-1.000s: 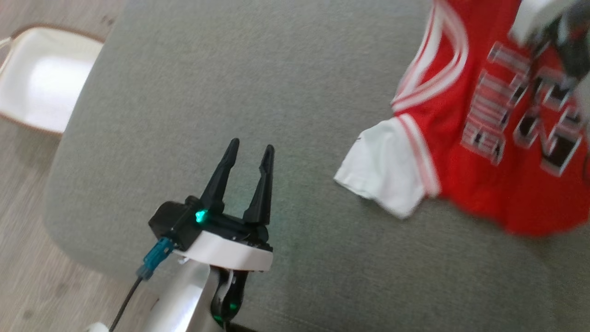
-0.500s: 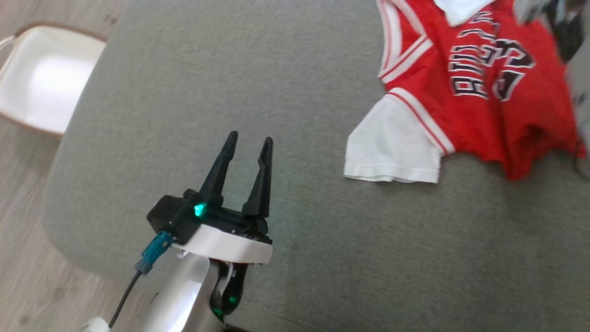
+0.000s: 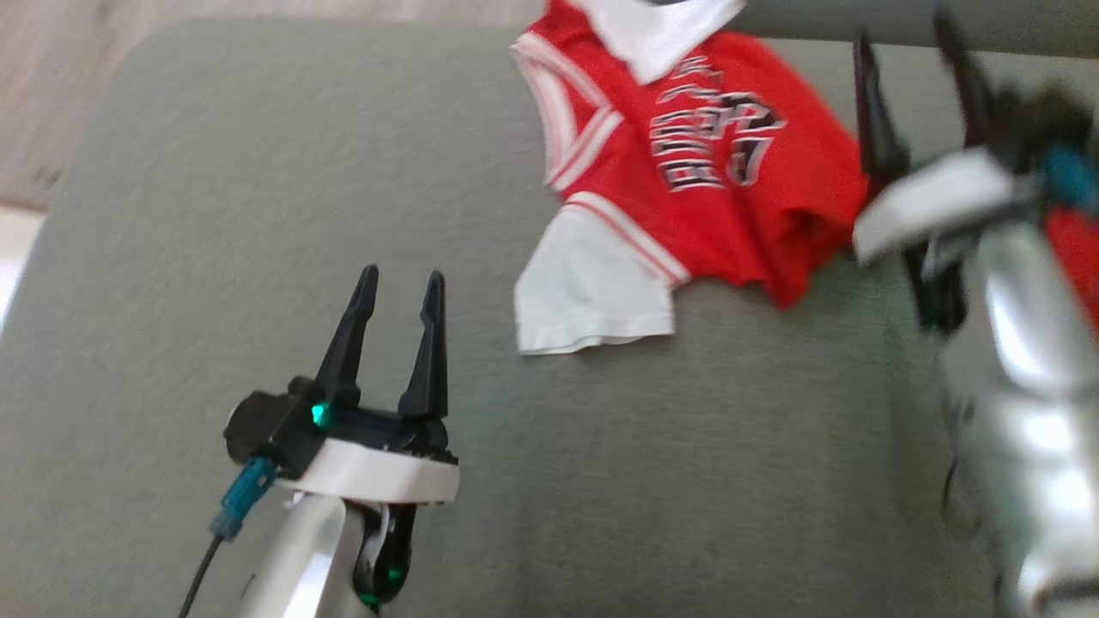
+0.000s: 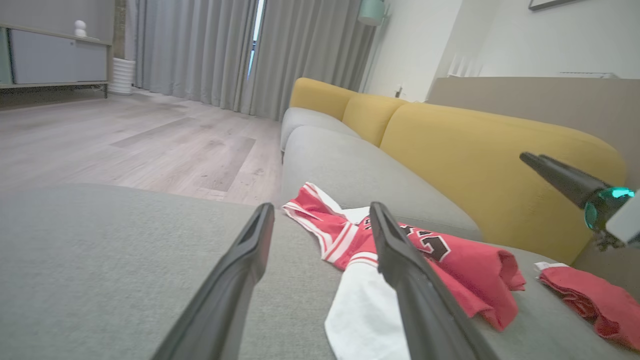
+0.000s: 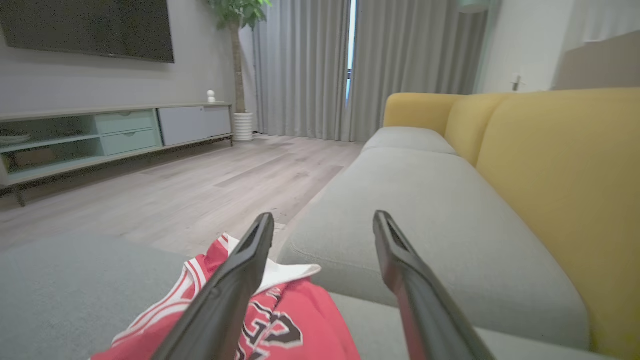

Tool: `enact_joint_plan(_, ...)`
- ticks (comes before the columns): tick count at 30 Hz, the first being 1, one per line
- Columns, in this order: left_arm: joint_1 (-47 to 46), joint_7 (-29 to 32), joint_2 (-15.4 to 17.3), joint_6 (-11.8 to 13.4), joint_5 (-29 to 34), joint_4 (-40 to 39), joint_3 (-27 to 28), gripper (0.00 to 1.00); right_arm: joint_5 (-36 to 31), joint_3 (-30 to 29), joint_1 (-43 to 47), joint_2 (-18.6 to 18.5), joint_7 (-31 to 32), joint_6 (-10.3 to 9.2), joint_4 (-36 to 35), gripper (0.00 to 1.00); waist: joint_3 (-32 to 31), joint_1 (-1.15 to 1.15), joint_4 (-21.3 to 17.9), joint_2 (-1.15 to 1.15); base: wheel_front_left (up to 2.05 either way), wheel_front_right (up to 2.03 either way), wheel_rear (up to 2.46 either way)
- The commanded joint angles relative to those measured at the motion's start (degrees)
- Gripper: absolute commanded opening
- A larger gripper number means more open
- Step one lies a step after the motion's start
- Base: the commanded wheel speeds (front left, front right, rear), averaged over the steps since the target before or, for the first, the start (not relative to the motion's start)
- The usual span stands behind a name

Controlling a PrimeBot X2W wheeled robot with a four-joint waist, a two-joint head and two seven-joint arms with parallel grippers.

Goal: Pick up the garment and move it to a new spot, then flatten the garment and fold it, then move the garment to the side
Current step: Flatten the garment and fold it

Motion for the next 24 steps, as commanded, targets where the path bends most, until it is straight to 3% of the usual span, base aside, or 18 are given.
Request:
enact_joint_plan(1, -0.4, -0.3, 0.4, 0.0, 0.3, -2.1, 2.3, 1.0, 0.0, -0.5, 3.3, 1.8, -0.6, -0.05, -4.1, 1.0, -2.9, 0.01, -4.1, 0.0, 0.0, 0.0, 0.0)
enact_joint_plan(7, 1.3, -0.3, 0.4, -0.4, 1.1, -2.3, 4.1, 1.0, -1.5, -4.2, 20.8, 6.5, -0.6, -0.05, -17.6, 1.0, -5.0, 0.01, -9.0, 0.0, 0.0, 0.0, 0.0)
enact_joint_plan(12, 2.5, -0.3, 0.4, -0.6, 2.0, -1.8, 4.9, 1.0, -1.7, -4.6, 30.8, 7.5, -0.6, -0.05, -24.3, 1.0, -6.1, 0.01, -11.7, 0.0, 0.0, 0.0, 0.0)
enact_joint_plan(24, 0.5, -0.3, 0.4, 0.0, 5.6, -0.3, 4.9, 1.0, -0.5, -3.8, 32.6, 7.6, -0.6, -0.05, -29.5, 1.0, -4.0, 0.01, -14.3, 0.0, 0.0, 0.0, 0.0)
